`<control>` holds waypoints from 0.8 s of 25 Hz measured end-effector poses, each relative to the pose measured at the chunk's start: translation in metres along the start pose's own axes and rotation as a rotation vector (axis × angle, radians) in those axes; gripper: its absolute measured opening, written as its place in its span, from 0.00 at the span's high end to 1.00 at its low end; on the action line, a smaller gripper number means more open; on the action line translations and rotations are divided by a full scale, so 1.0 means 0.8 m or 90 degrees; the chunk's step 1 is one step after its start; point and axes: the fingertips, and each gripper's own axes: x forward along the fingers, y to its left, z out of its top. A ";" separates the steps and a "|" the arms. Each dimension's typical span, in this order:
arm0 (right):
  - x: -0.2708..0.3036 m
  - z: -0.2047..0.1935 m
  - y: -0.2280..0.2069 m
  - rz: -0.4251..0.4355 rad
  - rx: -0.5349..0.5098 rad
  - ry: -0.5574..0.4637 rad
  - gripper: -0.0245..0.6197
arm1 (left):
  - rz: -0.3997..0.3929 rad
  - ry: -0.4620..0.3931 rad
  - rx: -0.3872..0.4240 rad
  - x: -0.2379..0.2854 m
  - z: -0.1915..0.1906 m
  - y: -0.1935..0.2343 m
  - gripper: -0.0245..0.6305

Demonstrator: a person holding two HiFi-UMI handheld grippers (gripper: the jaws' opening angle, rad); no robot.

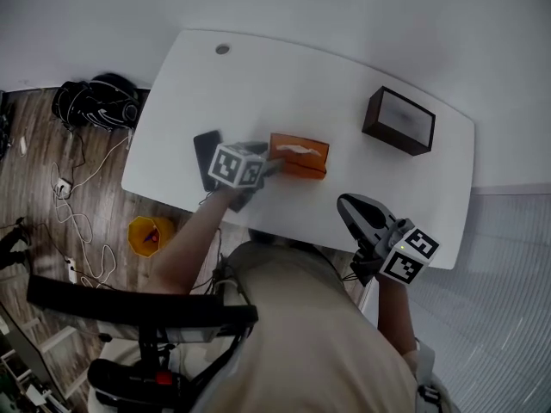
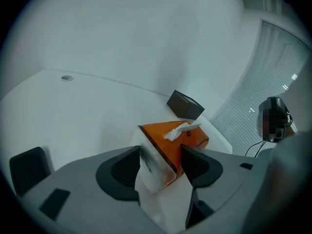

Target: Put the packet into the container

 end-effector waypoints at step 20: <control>-0.012 -0.063 -0.104 -0.113 0.189 0.021 0.54 | -0.096 -0.082 -0.050 -0.058 0.035 -0.056 0.74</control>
